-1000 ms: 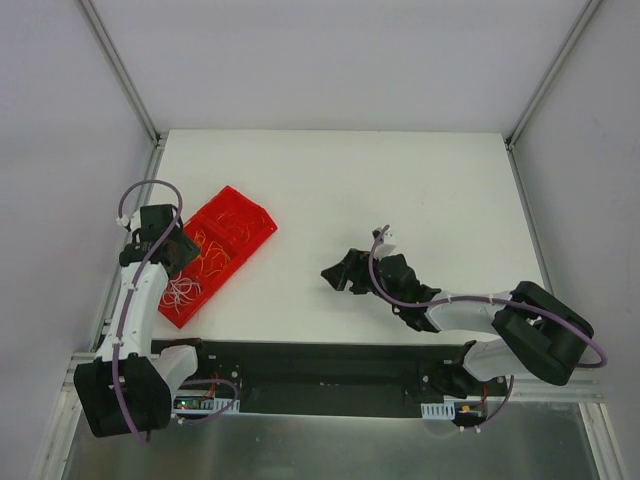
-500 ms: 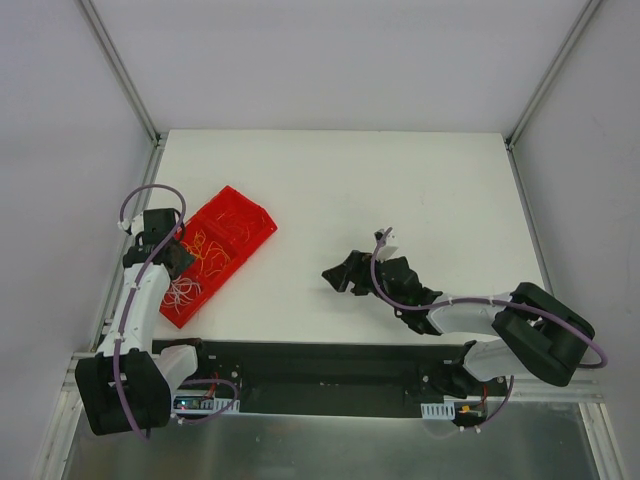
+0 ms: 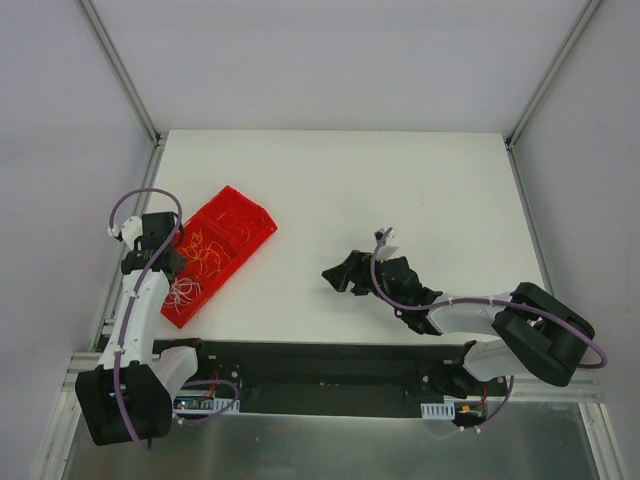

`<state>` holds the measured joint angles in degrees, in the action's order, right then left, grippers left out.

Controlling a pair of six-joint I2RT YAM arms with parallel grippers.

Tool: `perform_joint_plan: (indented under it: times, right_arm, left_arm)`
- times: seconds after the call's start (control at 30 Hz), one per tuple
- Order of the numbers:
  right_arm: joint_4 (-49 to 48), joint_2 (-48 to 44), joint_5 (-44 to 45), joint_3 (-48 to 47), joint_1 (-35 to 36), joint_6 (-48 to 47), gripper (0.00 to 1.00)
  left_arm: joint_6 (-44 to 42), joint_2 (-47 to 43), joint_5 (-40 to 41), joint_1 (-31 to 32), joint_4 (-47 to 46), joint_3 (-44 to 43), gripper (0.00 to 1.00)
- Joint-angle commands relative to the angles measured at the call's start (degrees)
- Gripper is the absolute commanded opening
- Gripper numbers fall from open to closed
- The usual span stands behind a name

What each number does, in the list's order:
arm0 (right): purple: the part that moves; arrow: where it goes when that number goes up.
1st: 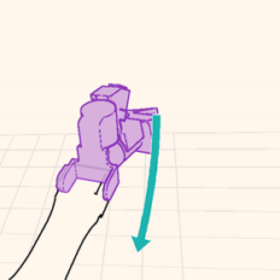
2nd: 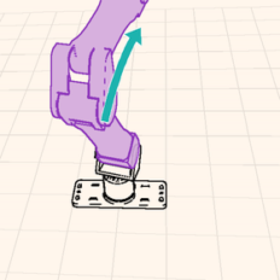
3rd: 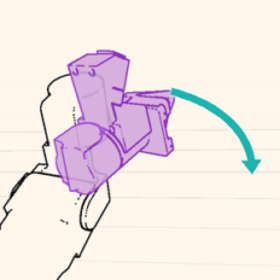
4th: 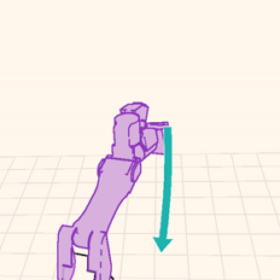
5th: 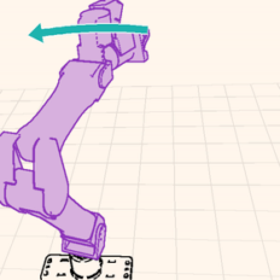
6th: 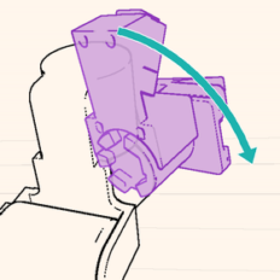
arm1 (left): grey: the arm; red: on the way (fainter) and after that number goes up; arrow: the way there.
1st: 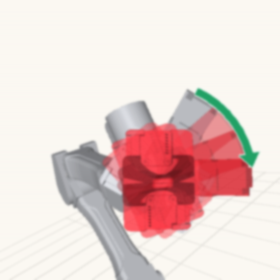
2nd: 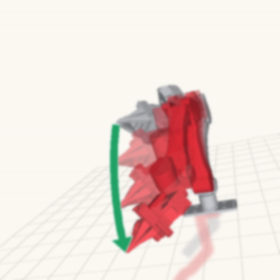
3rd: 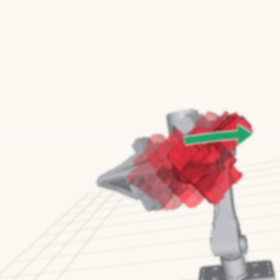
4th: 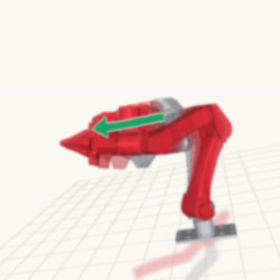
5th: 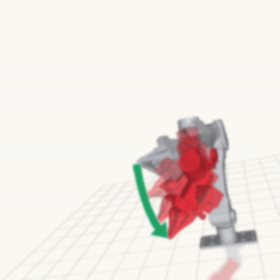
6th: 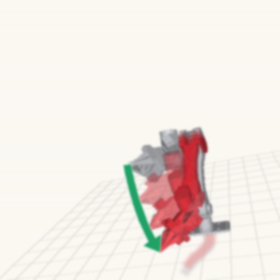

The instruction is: Untangle the cables

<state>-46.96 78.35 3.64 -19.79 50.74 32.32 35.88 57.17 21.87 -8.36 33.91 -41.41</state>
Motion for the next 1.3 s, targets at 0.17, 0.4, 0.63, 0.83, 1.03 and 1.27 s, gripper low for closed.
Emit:
perform_joint_plan:
  times: [0.17,0.4,0.63,0.83,1.03,1.27]
  right_arm:
    - [-3.58,-1.44,0.32,0.1,0.32,-0.23,0.83]
    - [-3.49,-1.35,0.32,0.02,0.32,-0.15,0.83]
    - [-5.42,-6.08,2.59,3.0,0.32,-1.2,0.82]
    - [27.12,-24.16,10.05,-1.47,-1.26,-7.26,0.88]
    - [51.3,-50.8,18.05,-3.05,-1.35,-15.78,0.97]
    - [79.46,-74.98,28.16,-11.76,-1.26,-20.01,0.96]
  left_arm:
    - [7.53,-1.71,6.78,-0.87,5.72,0.28,0.04]
    - [7.98,-6.62,5.91,-1.13,6.25,-0.51,0.68]
    - [3.15,-11.55,-9.71,-0.7,3.99,-6.84,0.9]
    - [-0.53,-12.79,-21.77,15.61,-13.31,-7.28,0.99]
    - [-17.31,-9.09,-28.79,36.47,-38.52,-3.52,0.99]
    - [-22.68,-15.85,-42.43,37.8,-49.11,5.01,0.99]
